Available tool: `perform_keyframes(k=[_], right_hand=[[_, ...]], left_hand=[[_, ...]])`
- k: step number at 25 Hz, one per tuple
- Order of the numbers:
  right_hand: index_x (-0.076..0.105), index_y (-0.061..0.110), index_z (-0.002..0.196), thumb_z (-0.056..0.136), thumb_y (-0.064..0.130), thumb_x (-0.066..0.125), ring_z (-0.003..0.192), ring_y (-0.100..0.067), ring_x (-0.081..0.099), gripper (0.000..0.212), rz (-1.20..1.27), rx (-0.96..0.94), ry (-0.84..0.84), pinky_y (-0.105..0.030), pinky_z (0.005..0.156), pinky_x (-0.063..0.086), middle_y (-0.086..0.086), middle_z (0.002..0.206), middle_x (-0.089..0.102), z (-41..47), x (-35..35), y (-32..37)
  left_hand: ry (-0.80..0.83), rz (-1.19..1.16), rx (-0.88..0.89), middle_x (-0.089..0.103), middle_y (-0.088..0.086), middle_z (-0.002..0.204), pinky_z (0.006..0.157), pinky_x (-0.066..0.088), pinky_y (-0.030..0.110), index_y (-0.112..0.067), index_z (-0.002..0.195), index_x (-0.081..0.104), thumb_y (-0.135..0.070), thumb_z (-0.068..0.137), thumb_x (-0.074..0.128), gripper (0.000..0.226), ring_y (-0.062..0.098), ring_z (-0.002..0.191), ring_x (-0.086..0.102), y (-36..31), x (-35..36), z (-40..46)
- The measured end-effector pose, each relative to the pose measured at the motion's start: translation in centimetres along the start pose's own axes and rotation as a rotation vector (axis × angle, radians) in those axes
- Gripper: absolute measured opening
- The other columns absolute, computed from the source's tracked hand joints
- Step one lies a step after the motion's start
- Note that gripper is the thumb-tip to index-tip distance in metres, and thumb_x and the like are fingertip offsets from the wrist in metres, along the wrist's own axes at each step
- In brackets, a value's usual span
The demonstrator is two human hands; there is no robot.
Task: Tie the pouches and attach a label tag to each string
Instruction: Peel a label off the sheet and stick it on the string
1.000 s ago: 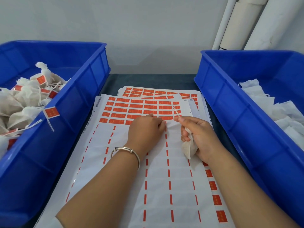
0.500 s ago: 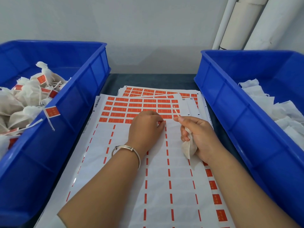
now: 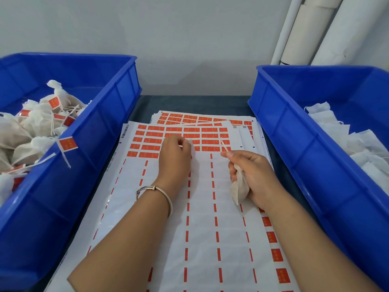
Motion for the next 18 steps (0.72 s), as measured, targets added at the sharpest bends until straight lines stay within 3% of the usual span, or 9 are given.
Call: perform_keyframes(k=[5,7,10,13,15,18], right_hand=[[0.074,0.029,0.081,0.083,0.028,0.069,0.097,-0.016,0.066,0.005,-0.037,-0.068,0.014,-0.039,0.084,0.054,0.015,0.093,0.072,-0.3,-0.1,0.6],[0.071,0.030,0.080,0.084,0.029,0.067,0.092,-0.008,0.066,0.006,-0.128,-0.175,0.007,-0.028,0.081,0.054,0.023,0.089,0.071,-0.9,-0.1,1.9],[0.066,0.038,0.074,0.084,0.031,0.066,0.079,0.011,0.062,0.013,-0.315,-0.316,0.021,-0.004,0.058,0.045,0.038,0.074,0.063,-1.8,0.7,3.9],[0.062,0.041,0.072,0.085,0.028,0.066,0.077,0.021,0.056,0.019,-0.445,-0.441,0.056,0.004,0.056,0.038,0.041,0.067,0.060,-2.6,1.8,5.1],[0.063,0.039,0.074,0.086,0.028,0.065,0.076,0.017,0.058,0.016,-0.468,-0.484,0.096,0.005,0.059,0.037,0.035,0.069,0.064,-3.1,2.5,5.2],[0.066,0.034,0.078,0.085,0.027,0.066,0.073,0.008,0.063,0.009,-0.395,-0.488,0.127,0.002,0.061,0.042,0.026,0.073,0.068,-3.3,3.2,4.5]], left_hand=[[-0.057,-0.222,-0.195,0.058,-0.007,0.078,0.053,0.037,0.014,-0.028,0.078,0.051,-0.036,0.096,0.046,0.020,0.011,0.069,0.058,0.8,-1.3,0.5],[-0.009,-0.239,-0.217,0.059,-0.005,0.078,0.053,0.038,0.015,-0.026,0.080,0.054,-0.036,0.096,0.046,0.020,0.011,0.069,0.059,0.6,-1.5,0.5],[0.079,-0.261,-0.263,0.061,-0.003,0.081,0.056,0.045,0.018,-0.024,0.085,0.058,-0.033,0.097,0.046,0.019,0.011,0.072,0.061,-0.7,-2.2,0.3],[0.080,-0.468,-0.271,0.066,-0.005,0.071,0.058,0.053,0.021,-0.026,0.081,0.060,-0.029,0.096,0.050,0.019,0.012,0.070,0.067,-2.6,-3.4,-0.6],[0.130,-0.583,-0.257,0.067,-0.008,0.061,0.055,0.053,0.020,-0.028,0.076,0.060,-0.026,0.094,0.053,0.019,0.012,0.064,0.069,-3.4,-3.9,-2.1],[0.270,-0.582,-0.219,0.068,-0.011,0.063,0.058,0.053,0.019,-0.026,0.079,0.063,-0.024,0.095,0.052,0.019,0.011,0.066,0.070,-3.4,-3.5,-4.6]])
Point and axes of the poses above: each hand's wrist, its own z-axis towards the middle knuckle, its own x-axis out of the palm, y = z × x, the point moved 4 cm from there along z, towards the middle knuckle
